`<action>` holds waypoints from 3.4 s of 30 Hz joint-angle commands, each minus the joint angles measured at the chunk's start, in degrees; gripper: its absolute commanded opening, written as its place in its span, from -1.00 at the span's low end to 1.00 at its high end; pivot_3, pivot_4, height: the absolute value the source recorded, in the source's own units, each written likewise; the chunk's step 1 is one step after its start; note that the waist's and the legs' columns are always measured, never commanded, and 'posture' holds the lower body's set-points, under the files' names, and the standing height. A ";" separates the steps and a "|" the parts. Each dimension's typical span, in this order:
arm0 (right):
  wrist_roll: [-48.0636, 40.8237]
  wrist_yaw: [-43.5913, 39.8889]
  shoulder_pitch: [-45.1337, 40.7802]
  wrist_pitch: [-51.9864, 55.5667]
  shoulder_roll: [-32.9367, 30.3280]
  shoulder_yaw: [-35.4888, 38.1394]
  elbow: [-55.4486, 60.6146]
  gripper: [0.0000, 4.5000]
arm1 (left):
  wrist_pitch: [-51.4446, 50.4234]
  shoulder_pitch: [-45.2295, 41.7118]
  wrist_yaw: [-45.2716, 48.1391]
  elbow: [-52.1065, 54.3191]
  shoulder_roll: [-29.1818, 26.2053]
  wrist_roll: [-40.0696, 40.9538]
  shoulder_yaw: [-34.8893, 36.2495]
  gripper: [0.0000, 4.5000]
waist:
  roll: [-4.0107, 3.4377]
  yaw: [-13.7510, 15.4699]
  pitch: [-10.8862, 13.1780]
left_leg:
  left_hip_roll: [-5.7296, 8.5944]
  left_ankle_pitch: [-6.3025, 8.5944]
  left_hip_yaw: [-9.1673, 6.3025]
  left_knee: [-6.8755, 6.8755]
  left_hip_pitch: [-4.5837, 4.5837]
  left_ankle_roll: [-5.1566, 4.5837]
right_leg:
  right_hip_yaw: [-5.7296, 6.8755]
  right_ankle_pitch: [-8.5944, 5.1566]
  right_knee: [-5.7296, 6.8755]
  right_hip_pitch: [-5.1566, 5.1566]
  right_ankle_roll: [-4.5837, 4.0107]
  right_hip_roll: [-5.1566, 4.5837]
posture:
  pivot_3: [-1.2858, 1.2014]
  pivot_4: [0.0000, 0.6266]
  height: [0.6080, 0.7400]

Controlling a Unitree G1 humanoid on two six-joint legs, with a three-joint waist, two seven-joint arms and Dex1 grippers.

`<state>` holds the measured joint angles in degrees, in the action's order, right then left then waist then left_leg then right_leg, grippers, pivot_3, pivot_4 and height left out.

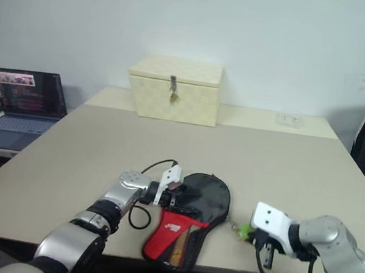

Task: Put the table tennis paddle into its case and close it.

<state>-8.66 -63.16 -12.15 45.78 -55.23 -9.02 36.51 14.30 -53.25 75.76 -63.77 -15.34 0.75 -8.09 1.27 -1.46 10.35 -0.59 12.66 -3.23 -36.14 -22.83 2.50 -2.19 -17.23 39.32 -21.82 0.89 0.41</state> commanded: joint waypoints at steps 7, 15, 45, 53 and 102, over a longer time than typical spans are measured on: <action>-1.47 6.94 -2.13 5.06 4.80 -5.95 2.70 -0.99 | -2.39 2.05 -0.72 -2.51 -0.07 -2.10 -1.15 0.55 | 0.02 -0.09 -0.04 | -0.02 0.00 0.11 -0.01 0.04 0.00 | -0.02 0.11 -0.32 0.13 0.18 -0.01 | 0.03 -0.52 1.00; -11.93 8.08 -7.78 17.58 7.62 3.39 1.47 -0.23 | -3.26 1.97 -0.75 -0.26 -0.48 0.30 0.94 0.55 | 0.03 -0.22 -0.04 | -0.07 -0.01 0.12 -0.03 0.09 0.00 | -0.03 0.13 -0.26 0.14 0.20 0.01 | 0.03 -0.52 1.00; -14.06 36.09 -21.75 19.30 36.21 10.07 -32.72 0.23 | -43.35 32.90 -1.71 69.03 -23.64 25.71 9.93 0.55 | 0.02 -0.43 0.16 | -0.54 0.00 0.18 0.09 -0.26 0.00 | -0.29 0.31 -0.16 -0.38 -0.28 0.02 | 0.03 -0.52 1.00; -13.26 38.59 -23.23 20.61 38.58 9.63 -35.49 0.06 | -44.24 32.92 -4.64 71.55 -23.63 27.63 9.78 0.55 | 0.00 -0.47 0.18 | -0.87 -0.01 0.26 0.09 -0.22 0.00 | -0.31 0.34 -0.18 -0.39 -0.35 0.32 | 0.03 -0.52 1.00; -5.31 24.89 -42.84 0.70 40.07 6.38 -51.56 0.98 | -28.33 20.20 -7.84 53.88 -17.04 18.11 2.28 0.55 | -0.15 -0.53 0.32 | -1.05 0.00 0.38 0.17 -0.29 0.01 | -0.28 0.53 -0.22 -0.55 -0.66 0.45 | 0.03 -0.52 1.00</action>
<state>-11.85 -36.84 -57.22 43.24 -13.33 -3.65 -23.04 -17.89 -31.02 67.98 -7.16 -32.74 20.86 -5.22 1.13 -1.99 10.67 -1.58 12.66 -3.00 -36.01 -23.19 2.51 -2.42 -16.70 39.06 -22.35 0.24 0.88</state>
